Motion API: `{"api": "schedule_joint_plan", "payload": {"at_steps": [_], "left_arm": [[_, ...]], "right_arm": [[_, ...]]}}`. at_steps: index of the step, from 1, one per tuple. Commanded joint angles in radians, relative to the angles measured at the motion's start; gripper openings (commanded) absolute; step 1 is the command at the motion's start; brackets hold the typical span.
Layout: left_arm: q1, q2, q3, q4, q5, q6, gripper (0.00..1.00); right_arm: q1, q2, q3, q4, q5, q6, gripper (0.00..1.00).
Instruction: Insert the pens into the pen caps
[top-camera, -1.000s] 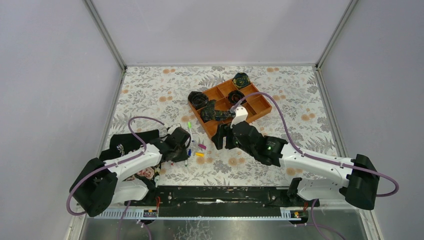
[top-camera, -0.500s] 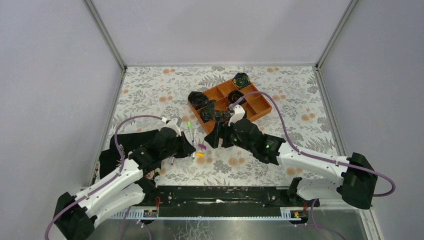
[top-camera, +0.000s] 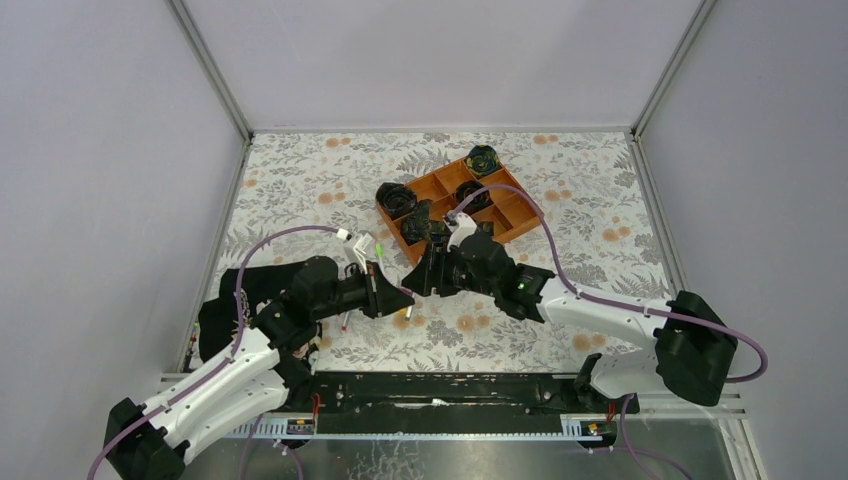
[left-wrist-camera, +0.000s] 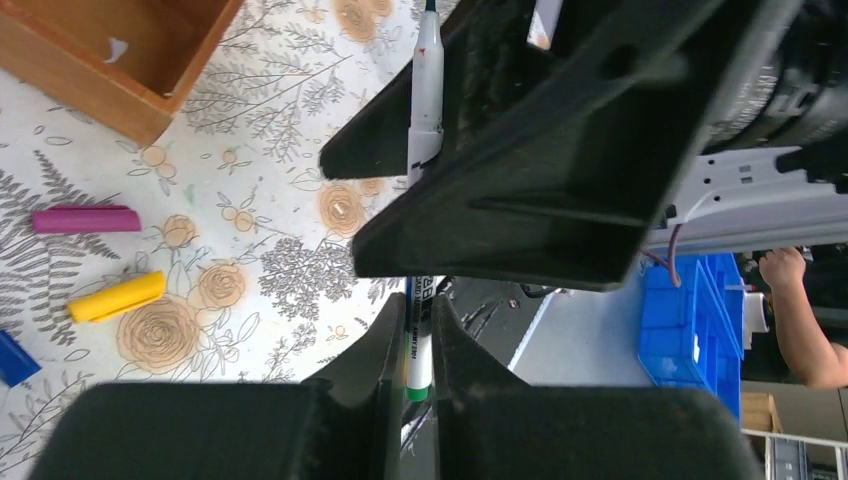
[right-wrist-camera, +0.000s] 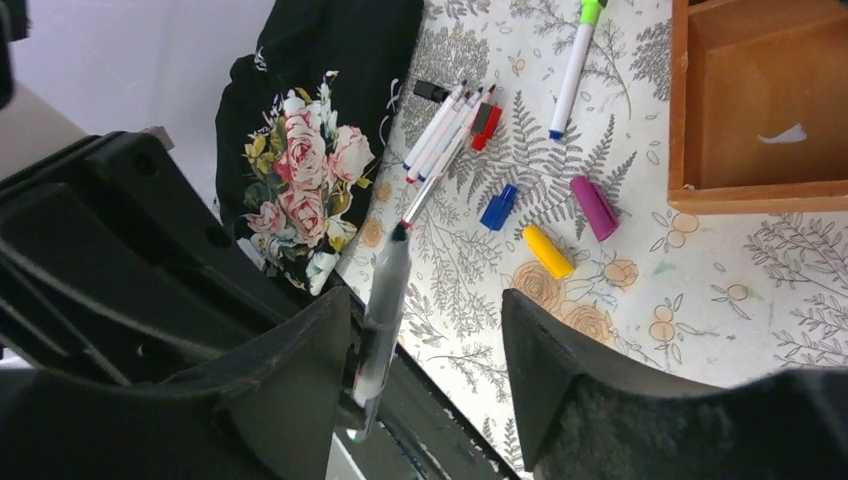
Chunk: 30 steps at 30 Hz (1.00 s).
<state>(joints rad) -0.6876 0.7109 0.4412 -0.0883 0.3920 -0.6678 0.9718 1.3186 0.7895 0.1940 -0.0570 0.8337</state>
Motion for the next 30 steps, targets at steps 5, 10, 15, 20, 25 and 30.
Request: {"api": "schedule_joint_plan", "payload": {"at_steps": [5,10,15,20,25,30], "left_arm": [[-0.006,-0.004,-0.018,0.103,0.069,0.023,0.08],[-0.006,0.033,-0.019,0.125,0.036,0.012,0.31],[-0.006,0.072,-0.019,0.172,0.051,0.004,0.33],[-0.006,0.050,-0.019,0.139,-0.022,0.001,0.00],[0.002,0.011,0.027,-0.067,-0.272,0.022,0.00],[0.133,0.009,0.073,-0.199,-0.336,0.078,0.00]], "right_arm": [[-0.008,0.014,0.038,0.099,-0.078,0.045,0.03],[-0.008,0.022,0.019,0.164,-0.127,0.089,0.00],[-0.007,0.043,0.005,0.234,-0.181,0.136,0.00],[-0.008,0.045,0.009,0.210,-0.154,0.100,0.11],[-0.007,0.028,0.020,0.079,-0.031,0.008,0.59],[-0.006,0.052,0.014,0.046,0.015,-0.061,0.59]]}}
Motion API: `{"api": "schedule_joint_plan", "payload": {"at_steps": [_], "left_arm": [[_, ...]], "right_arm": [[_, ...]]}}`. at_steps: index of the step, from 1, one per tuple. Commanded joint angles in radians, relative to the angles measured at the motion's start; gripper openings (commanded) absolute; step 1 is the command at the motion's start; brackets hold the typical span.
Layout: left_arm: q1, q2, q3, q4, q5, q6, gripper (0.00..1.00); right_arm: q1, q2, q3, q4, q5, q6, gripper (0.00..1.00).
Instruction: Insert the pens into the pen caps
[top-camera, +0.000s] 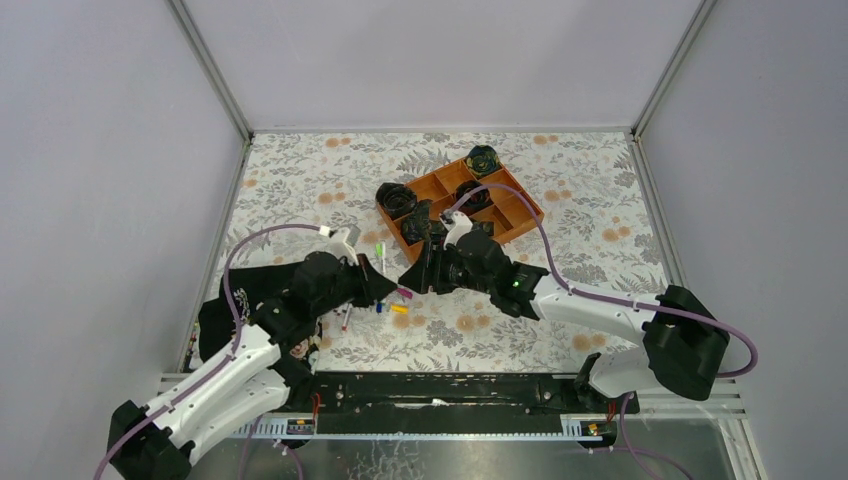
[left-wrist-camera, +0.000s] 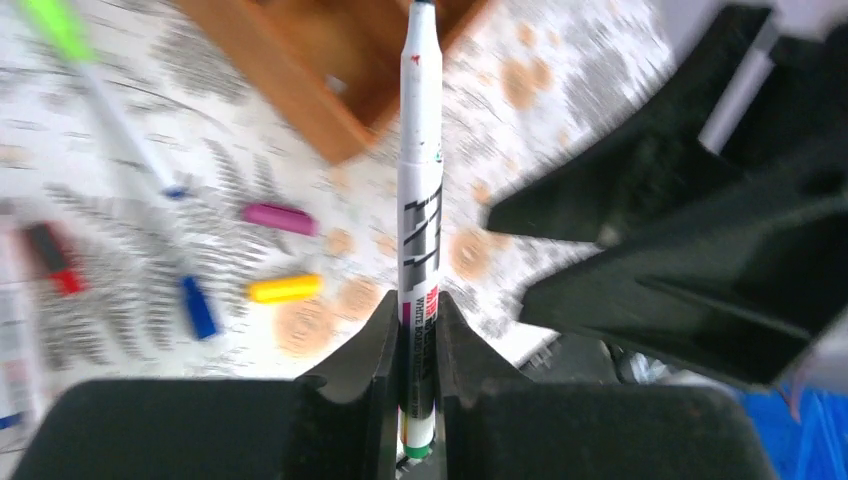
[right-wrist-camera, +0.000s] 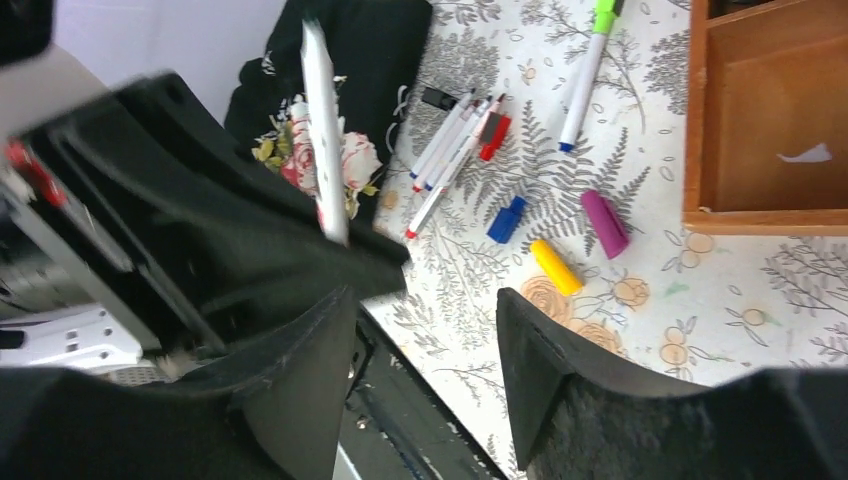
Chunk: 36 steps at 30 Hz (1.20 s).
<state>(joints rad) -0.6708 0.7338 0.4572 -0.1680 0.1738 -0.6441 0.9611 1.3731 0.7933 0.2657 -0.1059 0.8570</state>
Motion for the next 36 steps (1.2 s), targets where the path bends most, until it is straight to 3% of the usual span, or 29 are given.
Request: {"api": "schedule_joint_plan", "payload": {"at_steps": [1,4,9,17,36], "left_arm": [[0.156,-0.013,0.061,-0.131,-0.111,0.054,0.00],[0.269,0.001,0.081,-0.128,-0.062,0.057,0.00],[0.373,0.040,0.160,-0.147,-0.049,0.125,0.00],[0.375,0.064,0.254,-0.192,-0.139,0.260,0.00],[0.374,0.030,0.217,-0.173,-0.160,0.276,0.00]], "right_arm": [[0.009,0.006,0.011,-0.027,0.064,-0.098,0.57],[0.031,0.034,0.024,-0.050,0.062,-0.110,0.54],[0.087,0.109,0.060,-0.058,0.057,-0.090,0.60],[0.132,0.268,0.137,-0.042,0.037,-0.064,0.61],[0.134,0.472,0.226,-0.132,0.105,-0.042,0.66]]}}
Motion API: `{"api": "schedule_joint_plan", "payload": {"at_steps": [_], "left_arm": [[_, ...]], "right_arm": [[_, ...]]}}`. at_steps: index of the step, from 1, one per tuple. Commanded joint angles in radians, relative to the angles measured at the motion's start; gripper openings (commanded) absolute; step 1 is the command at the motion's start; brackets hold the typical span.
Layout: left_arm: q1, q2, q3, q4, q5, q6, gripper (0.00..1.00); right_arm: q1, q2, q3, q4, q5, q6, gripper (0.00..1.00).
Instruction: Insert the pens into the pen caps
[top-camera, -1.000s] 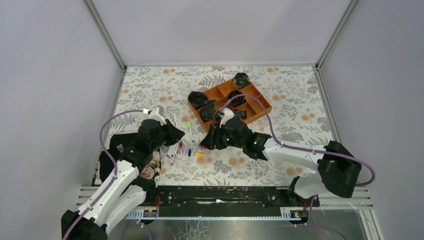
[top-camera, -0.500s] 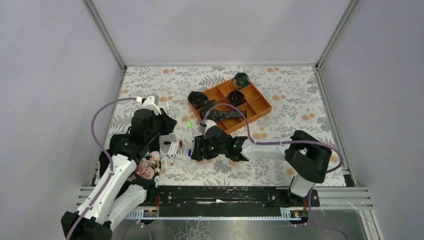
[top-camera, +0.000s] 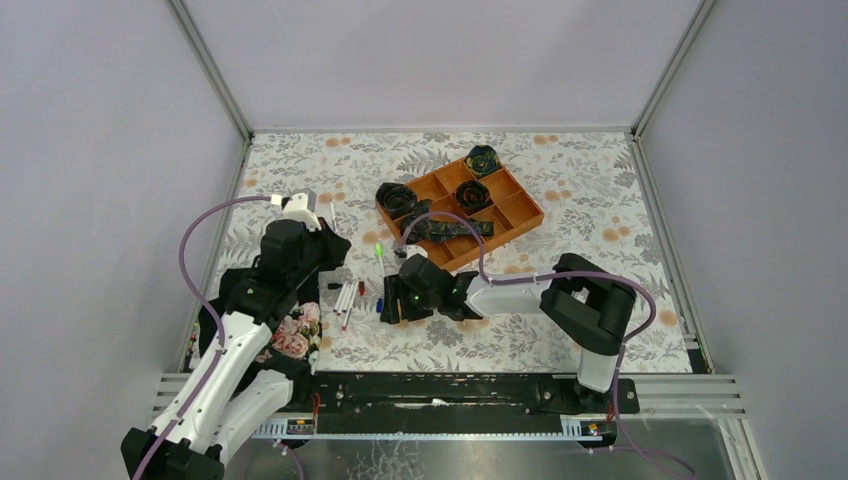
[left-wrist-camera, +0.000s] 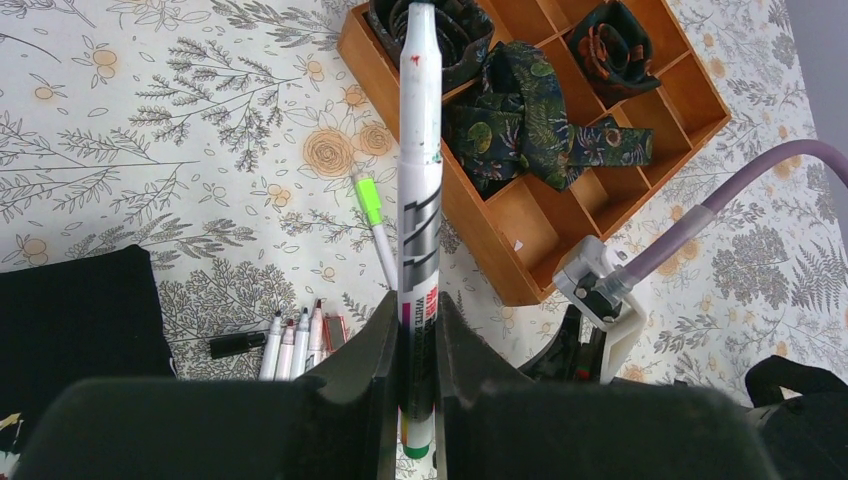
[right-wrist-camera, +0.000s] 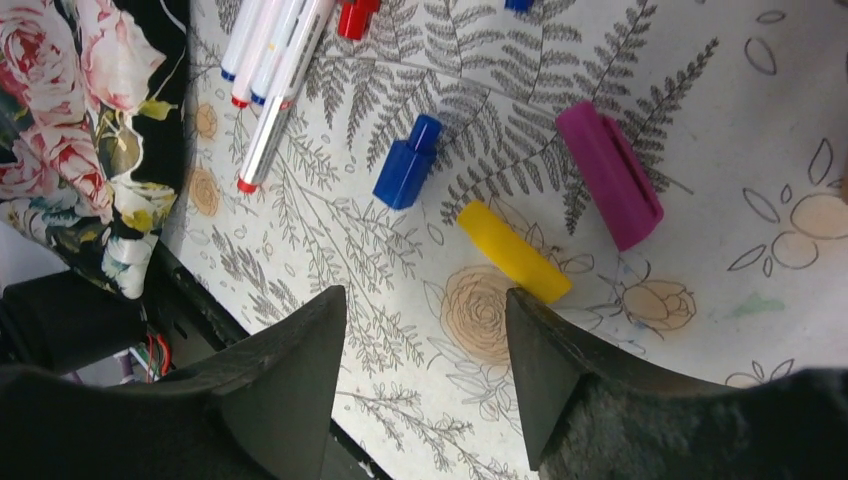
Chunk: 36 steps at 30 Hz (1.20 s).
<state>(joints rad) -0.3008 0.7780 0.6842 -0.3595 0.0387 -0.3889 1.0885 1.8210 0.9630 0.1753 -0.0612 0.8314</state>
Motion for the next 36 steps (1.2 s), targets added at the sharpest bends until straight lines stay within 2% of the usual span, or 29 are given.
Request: {"api": "schedule_joint_plan", "payload": {"at_steps": [1,11,25,30,36], "left_arm": [[0.005,-0.014,-0.009,0.020,-0.024,0.022,0.00],[0.005,-0.024,-0.012,0.024,-0.031,0.022,0.00],[0.005,-0.032,-0.015,0.027,-0.031,0.022,0.00],[0.005,-0.038,-0.015,0.028,-0.031,0.021,0.00],[0.004,-0.039,-0.018,0.028,-0.027,0.020,0.00]], "right_arm": [[0.007,0.032,0.068,-0.057,0.077,-0.027,0.66],[0.008,0.104,0.194,-0.255,0.246,-0.092,0.65],[0.022,0.216,0.331,-0.422,0.328,-0.182,0.40],[0.046,0.216,0.345,-0.488,0.382,-0.247,0.25],[0.053,0.127,0.250,-0.479,0.321,-0.334,0.24]]}}
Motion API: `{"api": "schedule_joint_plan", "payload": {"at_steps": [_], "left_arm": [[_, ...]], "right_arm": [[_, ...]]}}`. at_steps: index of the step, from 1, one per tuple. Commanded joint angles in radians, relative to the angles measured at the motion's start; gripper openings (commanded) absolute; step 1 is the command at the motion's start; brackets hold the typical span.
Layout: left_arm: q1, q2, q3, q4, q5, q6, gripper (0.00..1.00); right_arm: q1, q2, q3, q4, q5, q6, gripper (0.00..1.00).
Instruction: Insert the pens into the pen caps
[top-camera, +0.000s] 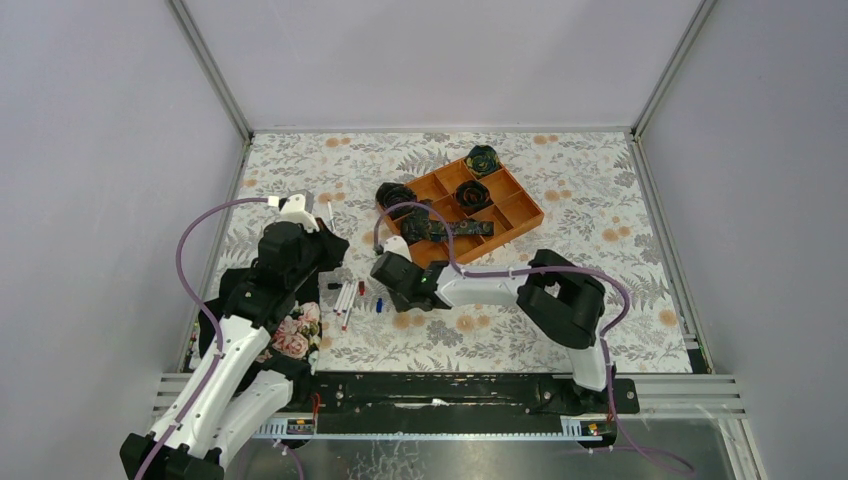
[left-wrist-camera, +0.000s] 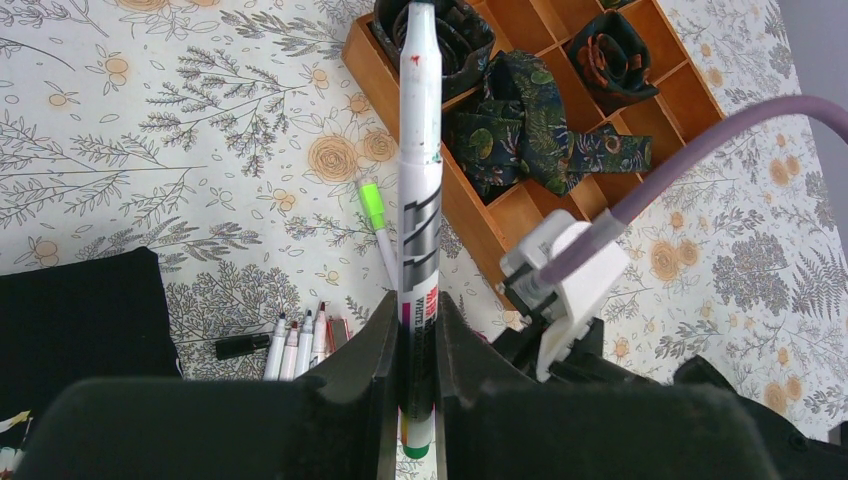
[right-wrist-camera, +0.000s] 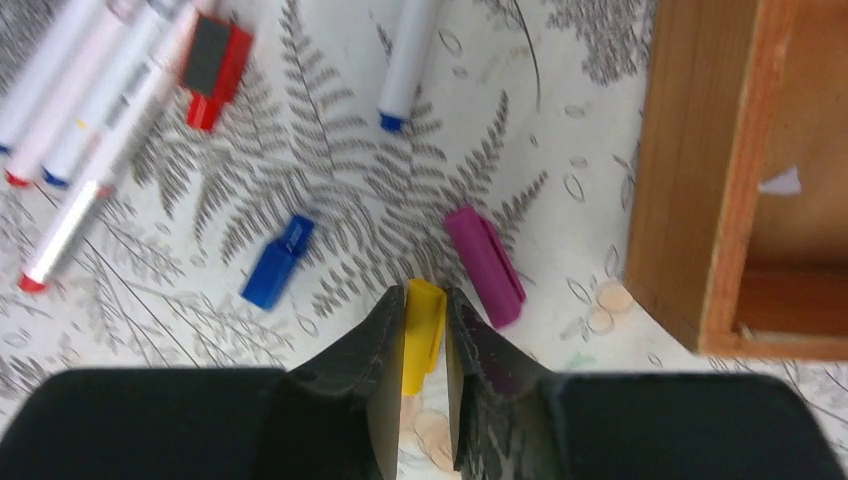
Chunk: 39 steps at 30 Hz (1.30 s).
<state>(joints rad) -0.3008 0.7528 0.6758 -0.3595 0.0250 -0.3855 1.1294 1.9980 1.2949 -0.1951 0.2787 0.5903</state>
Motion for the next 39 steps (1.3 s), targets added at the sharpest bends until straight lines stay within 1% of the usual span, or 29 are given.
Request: {"api": "schedule_joint_plan", "payload": {"at_steps": [1,4,10,12,14,16,19,23,25,26,27,28,29,32,34,36,39], "left_arm": [[0.005,-0.014,-0.010,0.029,-0.010,0.016,0.00],[0.005,-0.012,-0.010,0.033,-0.005,0.016,0.00],[0.005,-0.009,-0.012,0.033,-0.001,0.017,0.00],[0.006,-0.009,-0.013,0.033,0.000,0.015,0.00],[0.005,-0.007,-0.012,0.034,0.002,0.016,0.00],[0.005,-0.004,-0.013,0.034,0.006,0.015,0.00],[0.005,-0.005,-0.015,0.034,0.018,0.013,0.00],[0.006,-0.006,-0.018,0.060,0.075,0.011,0.00],[0.006,-0.004,-0.027,0.091,0.129,0.000,0.00],[0.005,-0.001,-0.034,0.108,0.156,-0.007,0.00],[0.004,0.001,-0.036,0.120,0.177,-0.014,0.00],[0.002,0.003,-0.043,0.137,0.193,-0.031,0.00],[-0.005,0.002,-0.055,0.161,0.213,-0.049,0.00],[-0.054,0.000,-0.106,0.264,0.259,-0.105,0.00],[-0.106,-0.001,-0.146,0.347,0.276,-0.127,0.00],[-0.141,0.005,-0.178,0.413,0.305,-0.143,0.00],[-0.160,0.024,-0.207,0.488,0.391,-0.153,0.00]], "right_arm": [[0.012,-0.068,-0.103,-0.106,-0.031,-0.106,0.24],[0.012,-0.093,-0.127,-0.125,-0.049,-0.138,0.24],[0.012,-0.047,-0.081,-0.171,-0.076,-0.153,0.26],[0.014,-0.039,-0.070,-0.189,-0.084,-0.153,0.30],[0.015,-0.039,-0.074,-0.194,-0.085,-0.154,0.37],[0.015,-0.043,-0.079,-0.195,-0.084,-0.155,0.38],[0.015,-0.042,-0.087,-0.198,-0.084,-0.153,0.31],[0.016,-0.053,-0.099,-0.205,-0.084,-0.142,0.24],[0.015,-0.072,-0.109,-0.208,-0.083,-0.128,0.16],[0.014,-0.085,-0.117,-0.209,-0.079,-0.121,0.10],[0.014,-0.100,-0.123,-0.212,-0.073,-0.115,0.07],[0.014,-0.115,-0.127,-0.217,-0.062,-0.107,0.02],[0.012,-0.134,-0.129,-0.223,-0.052,-0.099,0.00],[-0.002,-0.202,-0.142,-0.221,-0.031,-0.077,0.00],[-0.029,-0.257,-0.165,-0.186,-0.029,-0.063,0.00],[-0.074,-0.312,-0.201,-0.129,-0.047,-0.051,0.00],[-0.169,-0.399,-0.234,-0.049,-0.108,-0.018,0.00]]}}
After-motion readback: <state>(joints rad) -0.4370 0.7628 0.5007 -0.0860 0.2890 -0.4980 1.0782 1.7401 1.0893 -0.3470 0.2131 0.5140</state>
